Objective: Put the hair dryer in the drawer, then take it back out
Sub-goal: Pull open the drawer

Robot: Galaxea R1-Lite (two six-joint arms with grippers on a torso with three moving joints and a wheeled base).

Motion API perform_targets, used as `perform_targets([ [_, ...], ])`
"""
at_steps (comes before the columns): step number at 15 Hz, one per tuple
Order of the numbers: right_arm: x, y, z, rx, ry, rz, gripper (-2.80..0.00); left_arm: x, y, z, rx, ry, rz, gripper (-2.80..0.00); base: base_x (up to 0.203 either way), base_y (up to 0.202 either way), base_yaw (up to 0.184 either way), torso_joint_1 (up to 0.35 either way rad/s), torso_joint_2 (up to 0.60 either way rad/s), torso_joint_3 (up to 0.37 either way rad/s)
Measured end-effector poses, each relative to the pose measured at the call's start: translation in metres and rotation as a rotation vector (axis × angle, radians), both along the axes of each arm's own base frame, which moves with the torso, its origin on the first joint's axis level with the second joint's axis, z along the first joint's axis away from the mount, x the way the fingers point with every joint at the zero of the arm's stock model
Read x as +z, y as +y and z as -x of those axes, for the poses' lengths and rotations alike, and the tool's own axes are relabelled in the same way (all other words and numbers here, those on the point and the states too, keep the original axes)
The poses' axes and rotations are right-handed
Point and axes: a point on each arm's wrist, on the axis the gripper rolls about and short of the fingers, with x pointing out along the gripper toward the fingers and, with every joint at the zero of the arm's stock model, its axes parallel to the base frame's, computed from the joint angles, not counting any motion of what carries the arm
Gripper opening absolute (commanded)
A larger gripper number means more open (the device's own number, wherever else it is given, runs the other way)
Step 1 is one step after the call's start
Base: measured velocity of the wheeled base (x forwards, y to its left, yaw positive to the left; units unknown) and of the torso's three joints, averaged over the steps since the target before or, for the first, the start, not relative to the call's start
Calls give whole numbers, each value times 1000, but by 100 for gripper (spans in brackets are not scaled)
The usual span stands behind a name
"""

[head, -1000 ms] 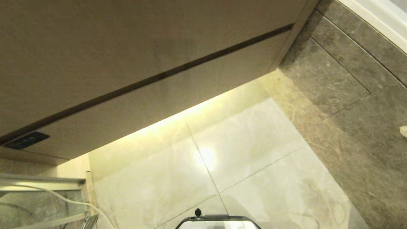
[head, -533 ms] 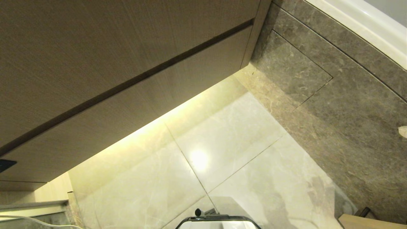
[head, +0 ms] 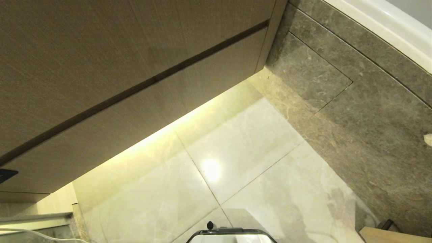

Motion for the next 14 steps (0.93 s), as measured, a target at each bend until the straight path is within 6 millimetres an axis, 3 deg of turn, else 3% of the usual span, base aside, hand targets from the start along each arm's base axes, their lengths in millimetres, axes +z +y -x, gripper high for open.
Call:
perform_targets([
  [10,0,0,1,0,4,0,-280,0,0,0,-1,0,0,-280,2,-8,158,2,1,3],
  [14,0,0,2,2,4,3,-280,0,0,0,0,-1,0,-280,0,-1,24,0,0,1],
])
